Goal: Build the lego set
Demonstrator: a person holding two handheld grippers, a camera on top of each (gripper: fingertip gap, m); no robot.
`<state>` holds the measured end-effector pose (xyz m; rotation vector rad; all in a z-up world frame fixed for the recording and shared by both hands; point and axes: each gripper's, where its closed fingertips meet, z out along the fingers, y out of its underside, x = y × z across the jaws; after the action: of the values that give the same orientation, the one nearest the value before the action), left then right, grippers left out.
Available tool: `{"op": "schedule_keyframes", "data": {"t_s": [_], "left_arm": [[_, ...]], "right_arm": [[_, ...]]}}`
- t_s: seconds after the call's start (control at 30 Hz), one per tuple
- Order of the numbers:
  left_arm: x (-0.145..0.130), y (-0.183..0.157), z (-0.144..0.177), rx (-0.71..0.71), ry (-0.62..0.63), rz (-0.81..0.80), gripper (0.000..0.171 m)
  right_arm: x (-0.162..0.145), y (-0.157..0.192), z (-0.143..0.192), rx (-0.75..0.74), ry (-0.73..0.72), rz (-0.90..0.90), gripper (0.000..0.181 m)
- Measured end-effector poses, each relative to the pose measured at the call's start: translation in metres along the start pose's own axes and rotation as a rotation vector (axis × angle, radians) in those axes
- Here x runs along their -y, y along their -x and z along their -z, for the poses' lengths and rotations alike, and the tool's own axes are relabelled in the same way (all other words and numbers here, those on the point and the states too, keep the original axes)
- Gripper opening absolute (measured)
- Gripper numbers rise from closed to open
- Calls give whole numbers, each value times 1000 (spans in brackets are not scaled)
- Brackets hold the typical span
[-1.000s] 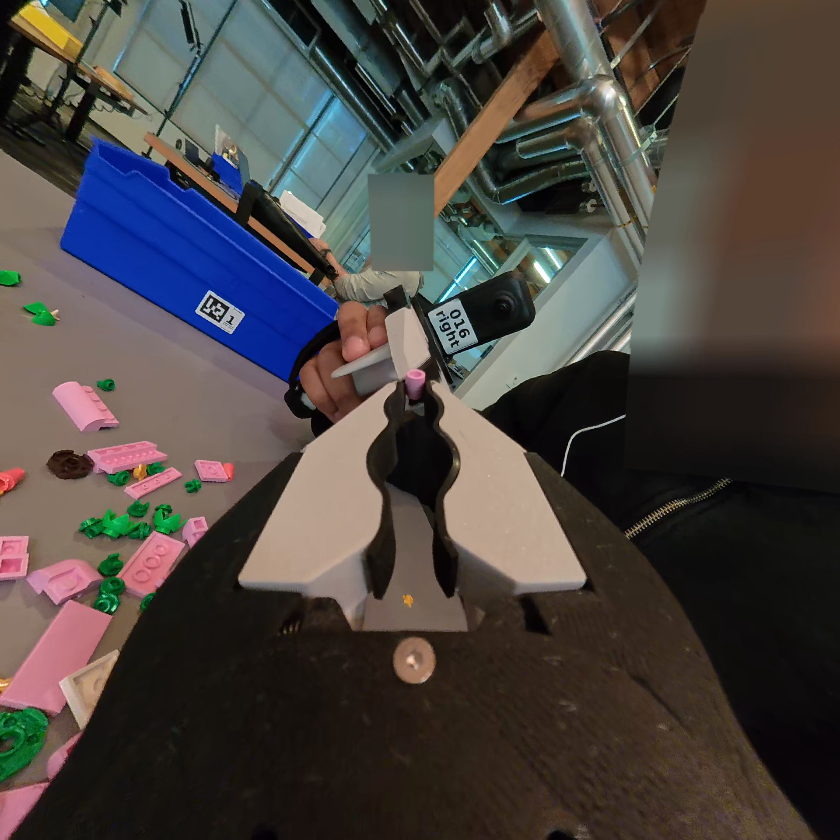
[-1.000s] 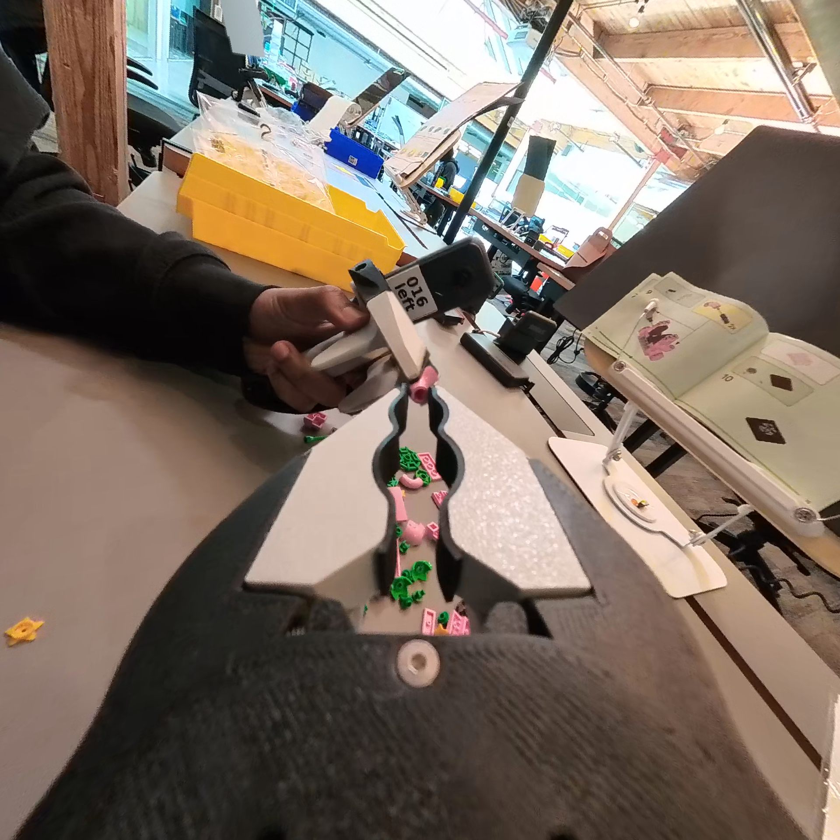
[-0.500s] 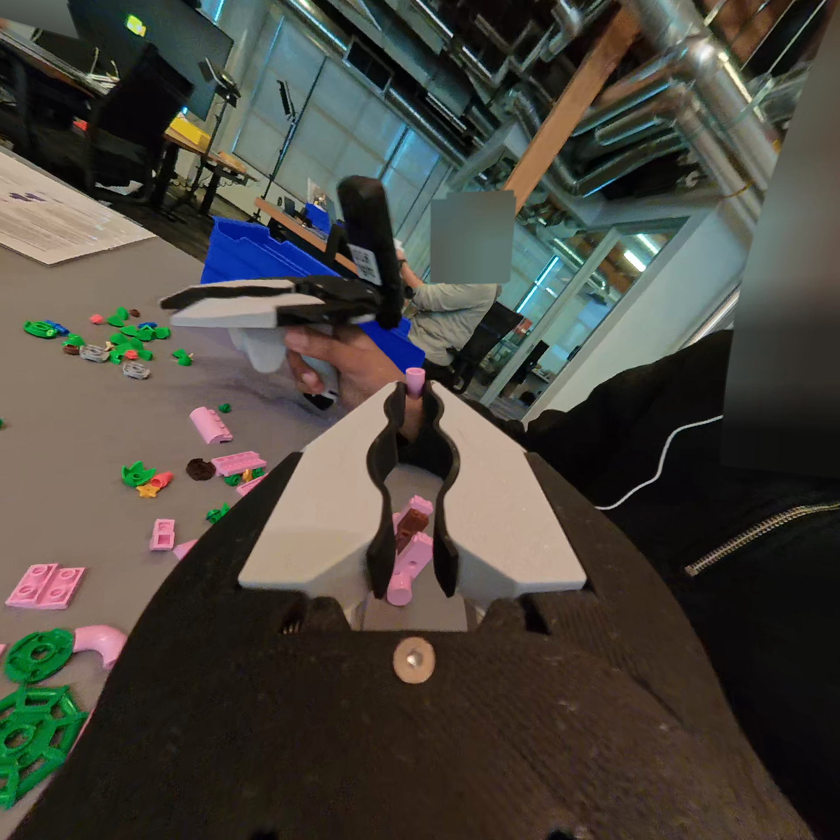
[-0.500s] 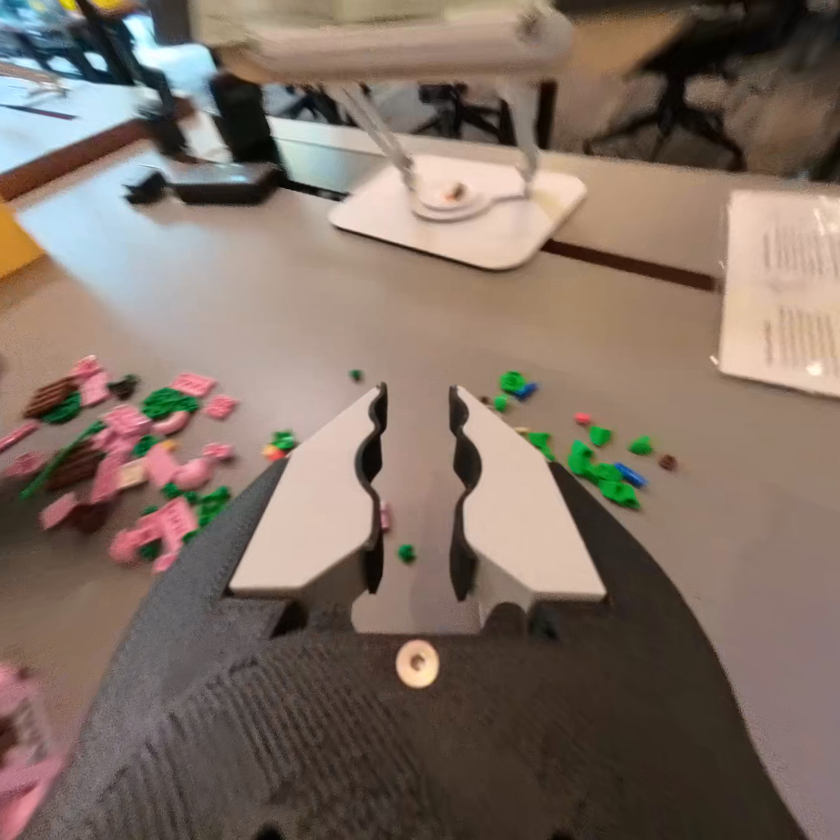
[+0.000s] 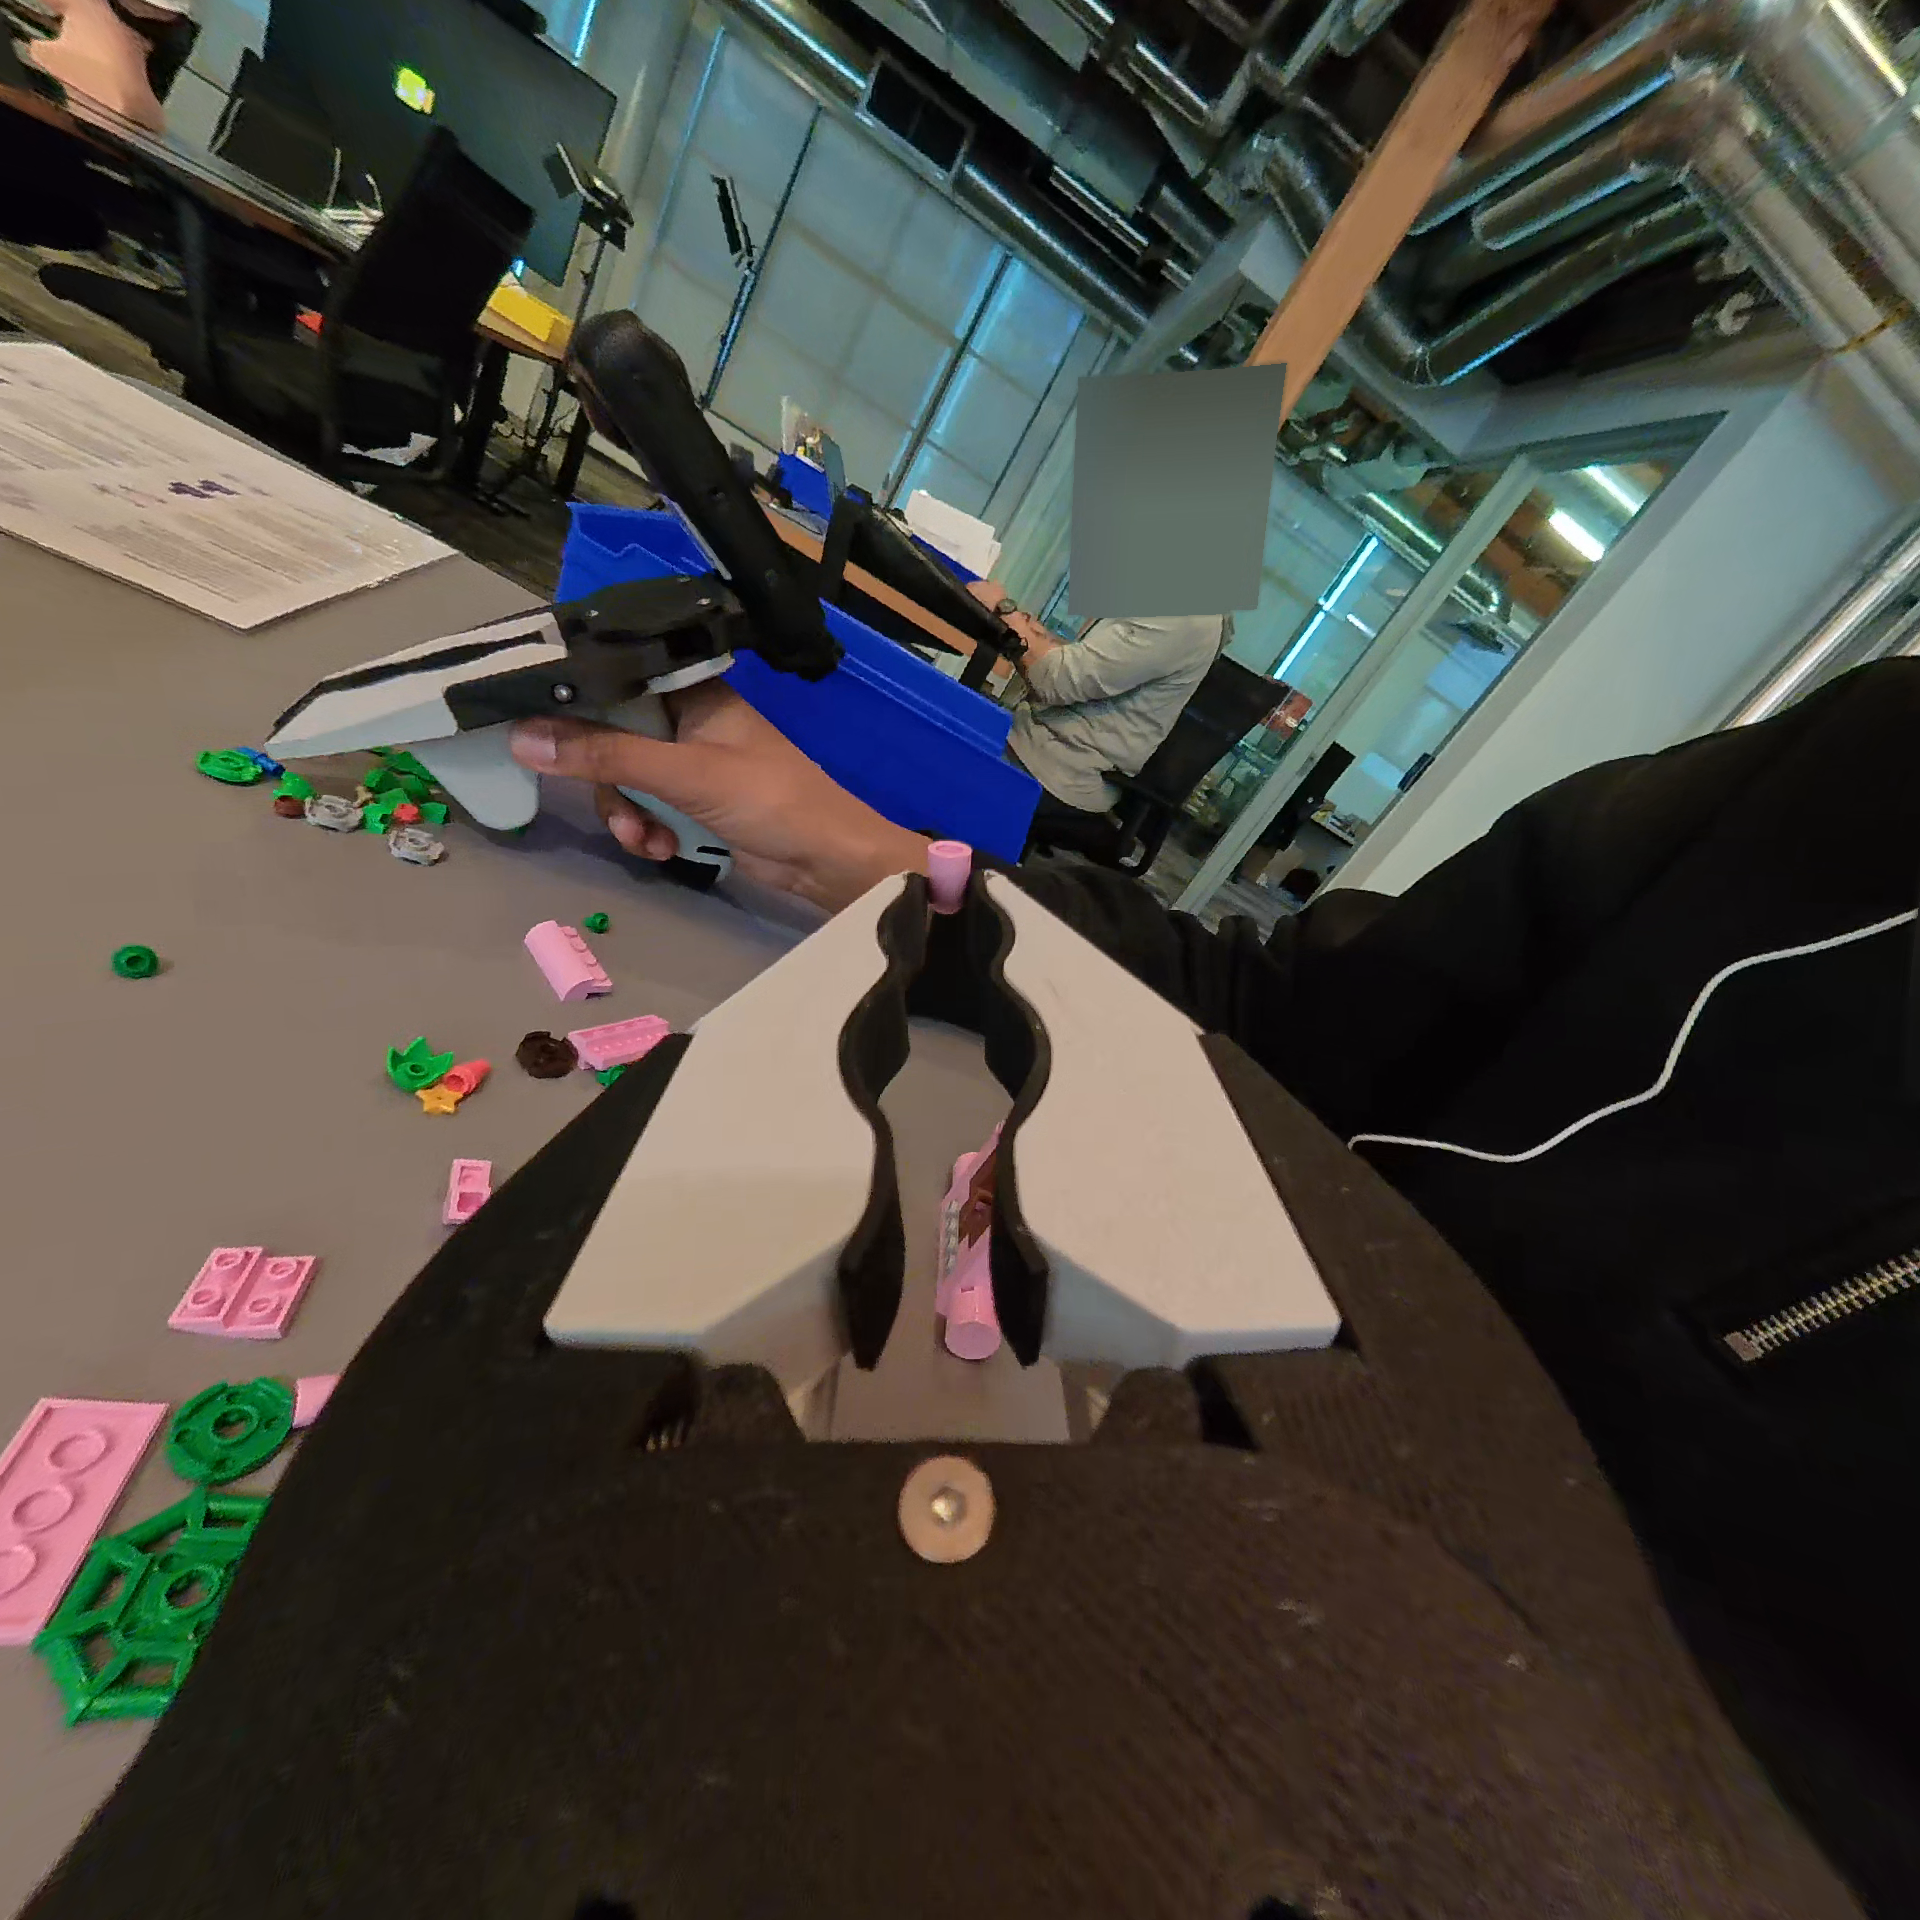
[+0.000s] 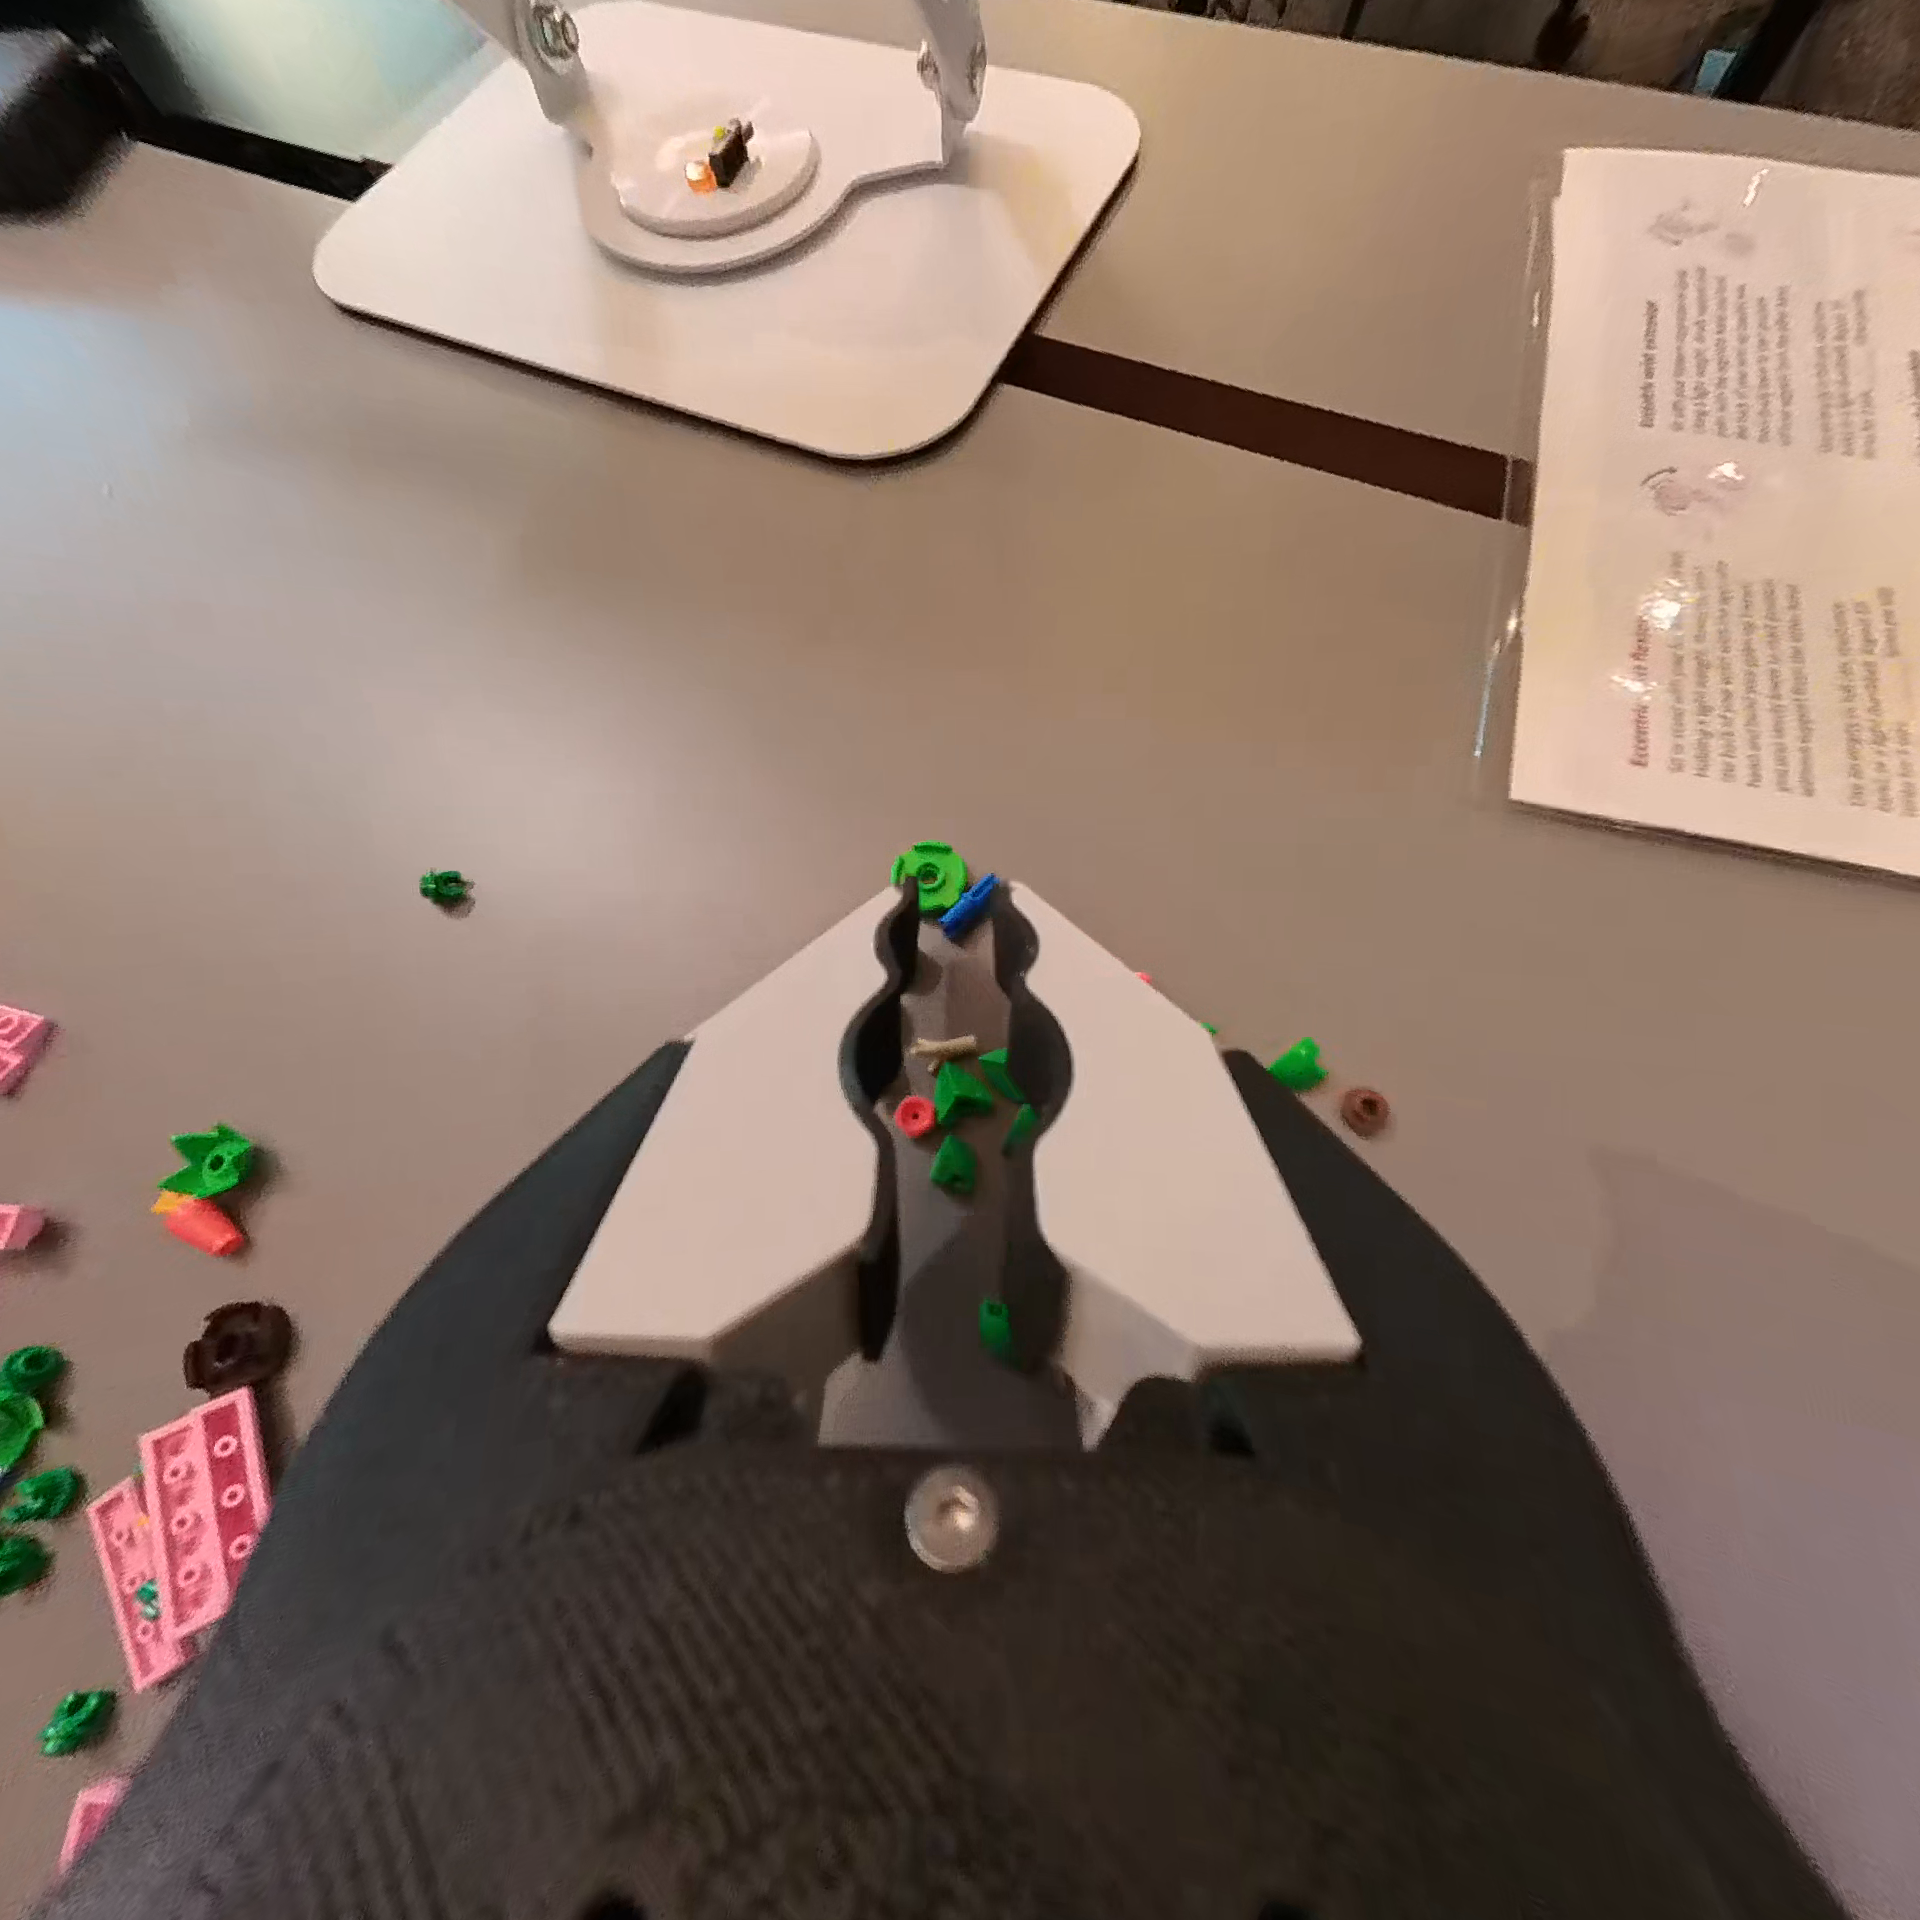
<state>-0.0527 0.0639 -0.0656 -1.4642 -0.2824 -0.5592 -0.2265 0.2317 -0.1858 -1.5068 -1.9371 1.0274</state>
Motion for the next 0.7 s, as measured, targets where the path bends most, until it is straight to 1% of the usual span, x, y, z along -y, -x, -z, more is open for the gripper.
{"op": "schedule_keyframes", "data": {"t_s": [0.23,0.5,0.57,0.63,0.7], "left_arm": [[-11,-1,-6,8,60,-46,6],[-9,-1,-4,-5,50,-41,6],[-7,-2,-3,-10,38,-36,6],[-4,-2,-1,-10,29,-35,6],[-3,-3,1,-17,27,-46,6]], "right_arm": [[-7,-3,-7,-9,64,-4,20],[-8,-11,-7,-21,70,6,3],[-8,-9,-7,-15,69,26,2],[-3,-5,-4,0,36,63,2],[9,6,5,34,-56,133,2]]}}
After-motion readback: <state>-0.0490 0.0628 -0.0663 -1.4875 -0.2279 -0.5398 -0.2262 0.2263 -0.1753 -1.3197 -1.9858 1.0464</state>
